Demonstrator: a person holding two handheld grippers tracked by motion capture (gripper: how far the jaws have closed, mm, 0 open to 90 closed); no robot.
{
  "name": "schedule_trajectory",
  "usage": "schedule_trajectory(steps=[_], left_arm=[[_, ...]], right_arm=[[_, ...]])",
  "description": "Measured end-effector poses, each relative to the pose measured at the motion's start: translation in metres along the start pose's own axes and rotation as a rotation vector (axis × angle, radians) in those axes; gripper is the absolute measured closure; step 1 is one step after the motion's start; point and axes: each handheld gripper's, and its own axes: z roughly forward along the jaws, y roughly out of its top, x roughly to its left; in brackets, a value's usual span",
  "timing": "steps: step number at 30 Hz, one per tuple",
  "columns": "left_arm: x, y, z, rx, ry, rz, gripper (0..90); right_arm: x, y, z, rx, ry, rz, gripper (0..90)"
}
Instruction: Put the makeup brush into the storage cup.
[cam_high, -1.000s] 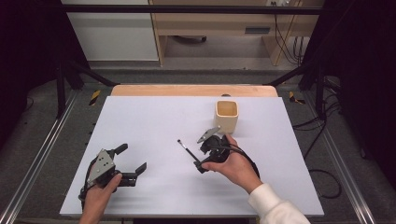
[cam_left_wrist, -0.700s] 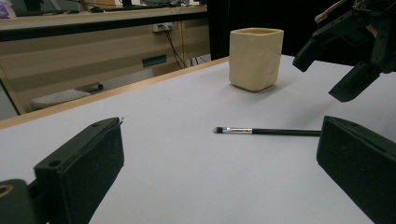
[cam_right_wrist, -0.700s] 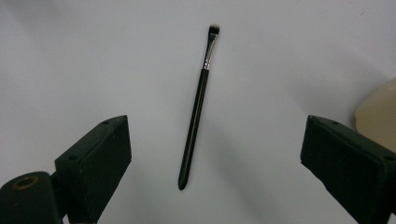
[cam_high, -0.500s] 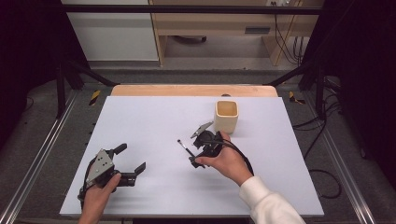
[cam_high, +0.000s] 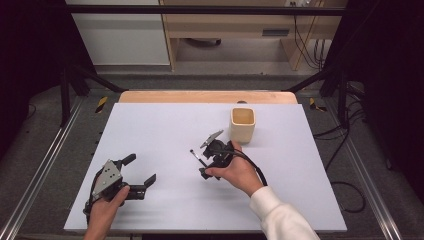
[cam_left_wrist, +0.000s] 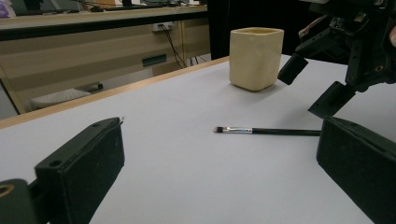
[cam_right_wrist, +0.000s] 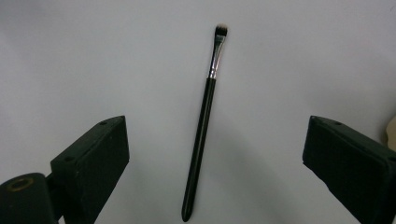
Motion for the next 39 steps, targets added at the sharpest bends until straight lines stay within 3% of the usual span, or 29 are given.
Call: schedule_trajectory(steps=[11,22,32,39], left_arm=[[0.000,0.000,0.000,0.000,-0.001,0.000,0.6],[0.000,0.000,0.001,0.005,-0.002,0.003,0.7],[-0.001,0.000,0.002,0.006,-0.004,0.008,0.9],[-0.001,0.000,0.002,0.009,-0.004,0.009,0.9]], right_arm=[[0.006,0.002,0.008,0.016,-0.006,-0.005,17.1],[0.007,0.005,0.015,0.019,0.003,-0.007,39.4],[0.007,0.006,0.025,0.032,-0.006,0.010,43.7],[0.005,0.006,0.031,0.039,-0.020,0.027,54.2]])
